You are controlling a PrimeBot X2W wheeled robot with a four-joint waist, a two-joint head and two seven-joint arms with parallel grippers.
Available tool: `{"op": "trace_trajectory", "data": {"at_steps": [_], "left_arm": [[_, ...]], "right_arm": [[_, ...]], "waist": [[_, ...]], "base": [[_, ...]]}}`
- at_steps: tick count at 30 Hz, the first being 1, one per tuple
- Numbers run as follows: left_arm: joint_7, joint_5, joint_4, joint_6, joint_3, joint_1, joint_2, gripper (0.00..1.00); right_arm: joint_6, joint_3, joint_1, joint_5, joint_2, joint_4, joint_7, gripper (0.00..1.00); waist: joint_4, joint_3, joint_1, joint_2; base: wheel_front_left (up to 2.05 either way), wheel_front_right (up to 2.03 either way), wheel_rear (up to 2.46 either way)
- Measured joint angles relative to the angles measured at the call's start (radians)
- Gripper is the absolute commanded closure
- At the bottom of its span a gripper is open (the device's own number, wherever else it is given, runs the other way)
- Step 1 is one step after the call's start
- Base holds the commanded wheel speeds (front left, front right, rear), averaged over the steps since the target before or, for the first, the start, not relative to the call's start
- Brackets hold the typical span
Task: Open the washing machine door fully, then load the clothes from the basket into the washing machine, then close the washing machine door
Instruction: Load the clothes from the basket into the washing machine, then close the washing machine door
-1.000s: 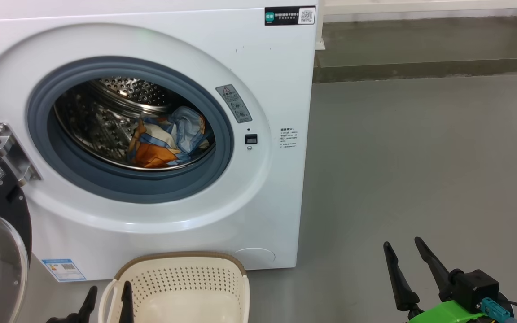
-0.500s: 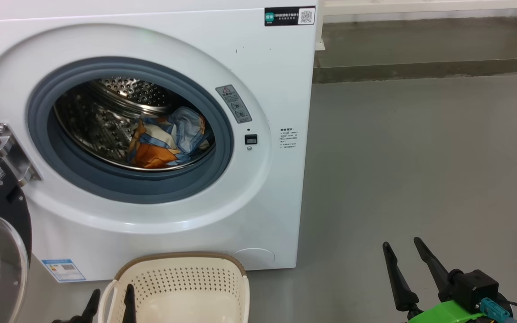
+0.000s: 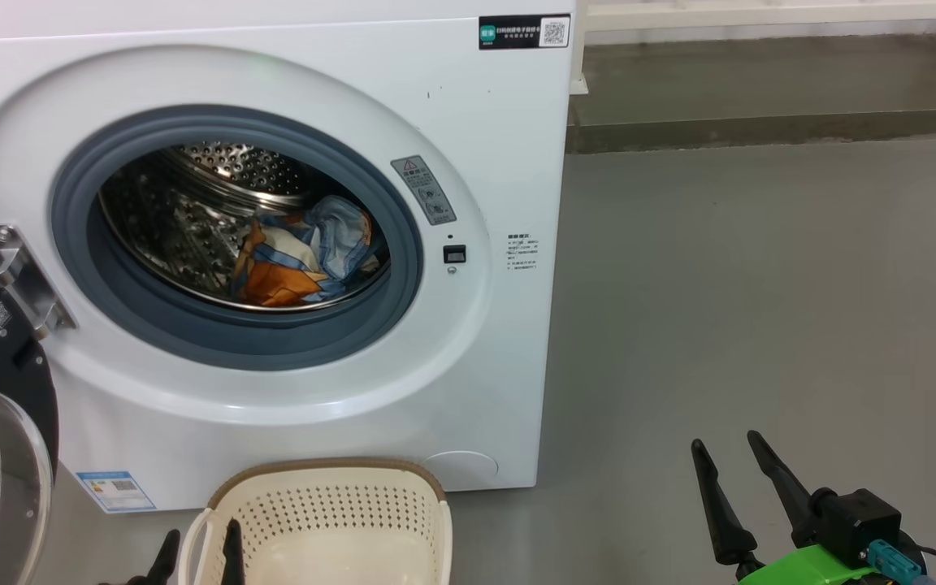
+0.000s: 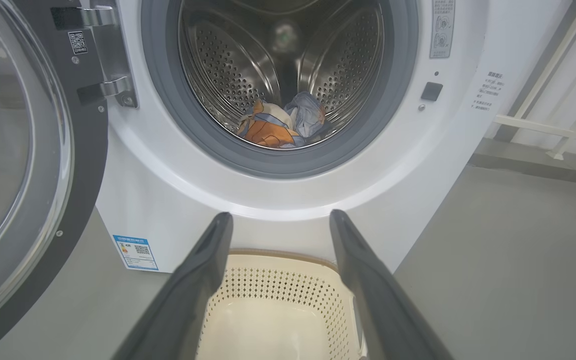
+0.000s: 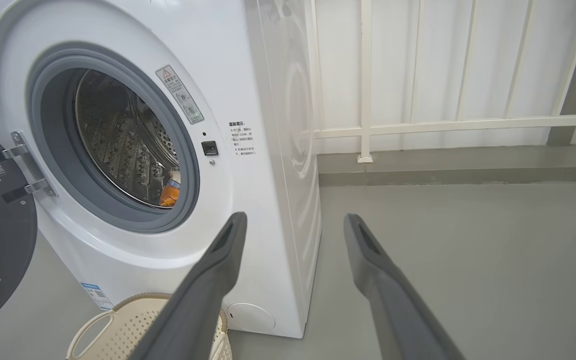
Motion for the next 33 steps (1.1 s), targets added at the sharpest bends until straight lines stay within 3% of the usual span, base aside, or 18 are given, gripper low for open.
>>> {"op": "trace_trajectory", "data": {"at_steps": [21, 33], "left_arm": [[0.0, 0.037, 0.042, -0.018, 0.03, -0.001, -0.021, 0.0], [0.0, 0.052, 0.043, -0.025, 0.044, -0.003, -0.028, 0.0]], "right_arm": [[0.0, 0.017, 0.0, 0.0, 0.0, 0.008, 0.0, 0.0], [0.0, 0.022, 0.0, 0.0, 0.0, 0.009, 0.0, 0.0]], "waist": [[-0.005, -0.003, 0.0, 0.0], [-0.004, -0.005, -0.0001, 0.0]], "base": [[-0.06, 0.07, -0.01], [-1.42, 1.42, 0.0]]}}
